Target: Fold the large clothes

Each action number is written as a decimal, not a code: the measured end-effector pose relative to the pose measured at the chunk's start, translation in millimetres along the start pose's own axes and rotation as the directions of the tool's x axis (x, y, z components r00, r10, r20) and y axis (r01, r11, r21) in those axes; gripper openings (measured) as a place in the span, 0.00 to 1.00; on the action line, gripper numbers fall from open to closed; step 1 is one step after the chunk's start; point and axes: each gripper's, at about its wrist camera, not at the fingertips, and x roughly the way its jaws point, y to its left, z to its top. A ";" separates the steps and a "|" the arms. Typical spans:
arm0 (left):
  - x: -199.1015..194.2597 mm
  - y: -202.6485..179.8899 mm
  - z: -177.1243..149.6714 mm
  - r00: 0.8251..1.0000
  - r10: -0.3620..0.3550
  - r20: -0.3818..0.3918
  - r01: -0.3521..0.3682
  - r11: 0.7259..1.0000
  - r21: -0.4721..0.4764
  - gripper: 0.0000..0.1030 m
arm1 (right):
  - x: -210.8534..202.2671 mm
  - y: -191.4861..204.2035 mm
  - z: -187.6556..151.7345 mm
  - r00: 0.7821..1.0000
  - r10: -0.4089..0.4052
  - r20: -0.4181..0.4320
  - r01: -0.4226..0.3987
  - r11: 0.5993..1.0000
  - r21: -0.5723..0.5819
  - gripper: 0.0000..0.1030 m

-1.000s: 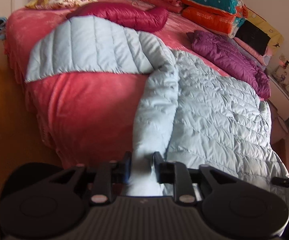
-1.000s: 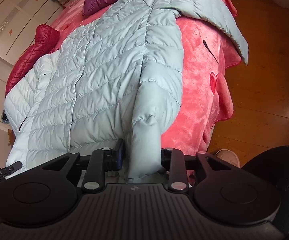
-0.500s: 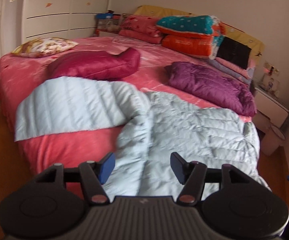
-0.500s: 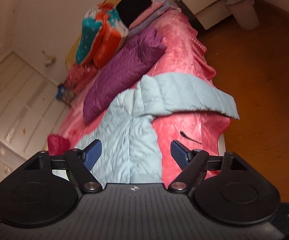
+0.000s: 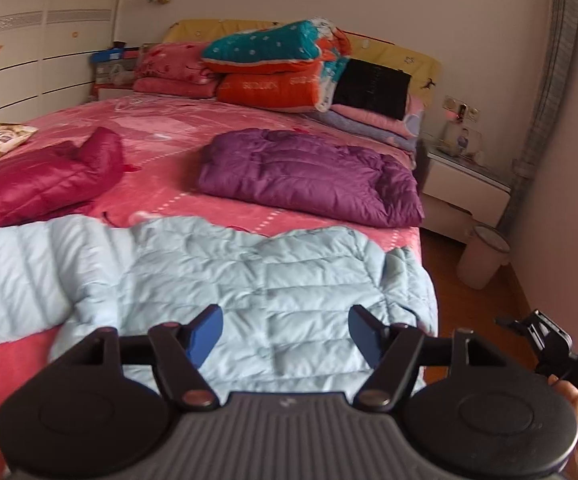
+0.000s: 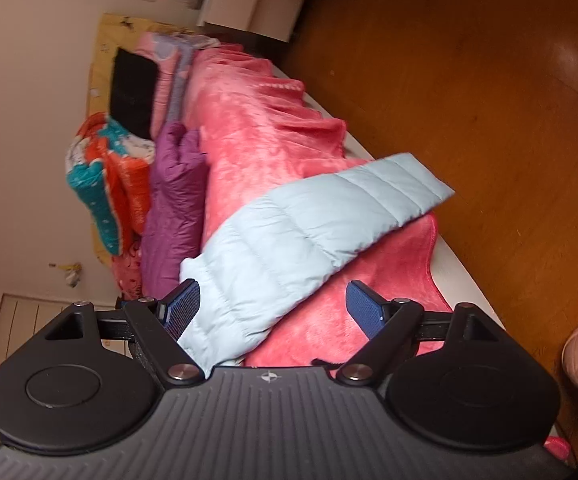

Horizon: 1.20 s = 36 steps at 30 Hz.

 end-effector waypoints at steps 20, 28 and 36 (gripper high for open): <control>96.6 -41.4 -7.5 0.994 -0.007 -0.106 0.007 1.000 -0.003 0.74 | 89.8 -26.6 29.0 0.971 -0.081 -0.226 0.101 0.992 0.077 1.00; 108.4 -15.1 -13.7 0.990 0.047 -0.134 -0.054 0.997 -0.049 0.74 | 125.5 -47.8 11.5 0.934 -0.042 -0.355 0.126 0.968 0.218 1.00; 113.5 8.1 -15.7 0.986 0.084 -0.144 -0.097 0.992 -0.082 0.75 | 129.1 -67.2 12.2 0.968 0.031 -0.247 0.071 0.916 0.396 1.00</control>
